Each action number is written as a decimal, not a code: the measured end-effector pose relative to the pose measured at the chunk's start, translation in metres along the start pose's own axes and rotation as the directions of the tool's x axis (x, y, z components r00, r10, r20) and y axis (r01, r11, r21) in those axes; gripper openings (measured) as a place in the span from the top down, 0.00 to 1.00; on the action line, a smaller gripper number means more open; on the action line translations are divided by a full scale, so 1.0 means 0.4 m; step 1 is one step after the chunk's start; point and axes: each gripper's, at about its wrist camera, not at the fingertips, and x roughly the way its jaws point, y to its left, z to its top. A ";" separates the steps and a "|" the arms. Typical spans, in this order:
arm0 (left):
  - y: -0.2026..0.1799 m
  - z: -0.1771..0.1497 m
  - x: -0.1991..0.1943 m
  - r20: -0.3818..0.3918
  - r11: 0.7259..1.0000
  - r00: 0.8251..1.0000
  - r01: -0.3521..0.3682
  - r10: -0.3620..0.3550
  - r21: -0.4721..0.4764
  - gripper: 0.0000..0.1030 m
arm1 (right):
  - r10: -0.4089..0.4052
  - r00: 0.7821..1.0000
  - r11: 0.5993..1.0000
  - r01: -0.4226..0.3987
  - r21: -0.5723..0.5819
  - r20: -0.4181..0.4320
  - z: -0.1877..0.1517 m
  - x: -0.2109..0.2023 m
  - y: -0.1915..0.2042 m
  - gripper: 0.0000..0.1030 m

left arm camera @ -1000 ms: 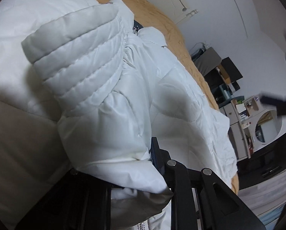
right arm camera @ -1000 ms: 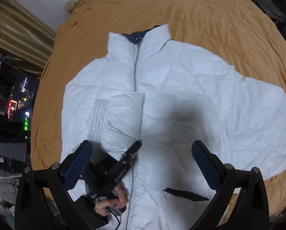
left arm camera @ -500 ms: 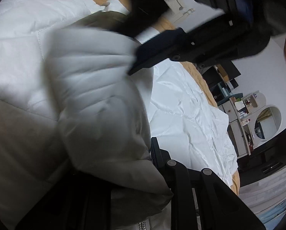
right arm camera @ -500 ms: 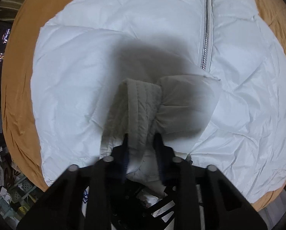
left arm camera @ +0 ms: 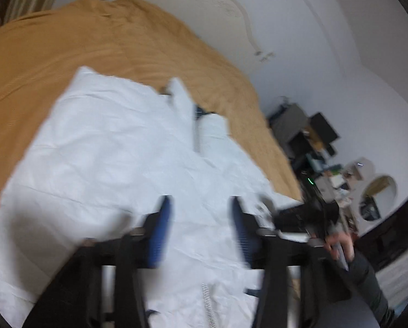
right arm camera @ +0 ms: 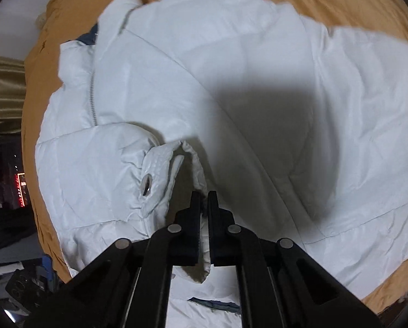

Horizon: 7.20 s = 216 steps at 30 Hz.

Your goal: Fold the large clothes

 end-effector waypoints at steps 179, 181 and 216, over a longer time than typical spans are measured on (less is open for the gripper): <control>0.155 -0.033 0.201 -0.243 0.992 0.962 -0.116 0.127 0.058 0.91 | -0.074 0.913 0.962 0.171 -0.213 0.401 0.372 0.033 0.139 0.39; 0.149 -0.037 0.201 -0.239 0.989 0.960 -0.133 0.146 0.068 0.91 | -0.054 0.908 0.976 0.136 -0.169 0.417 0.392 0.007 0.128 0.39; 0.084 0.003 0.195 -0.168 0.888 0.885 -0.389 0.434 0.244 0.90 | -0.135 0.892 0.910 0.283 -0.302 0.431 -0.089 0.031 0.028 0.08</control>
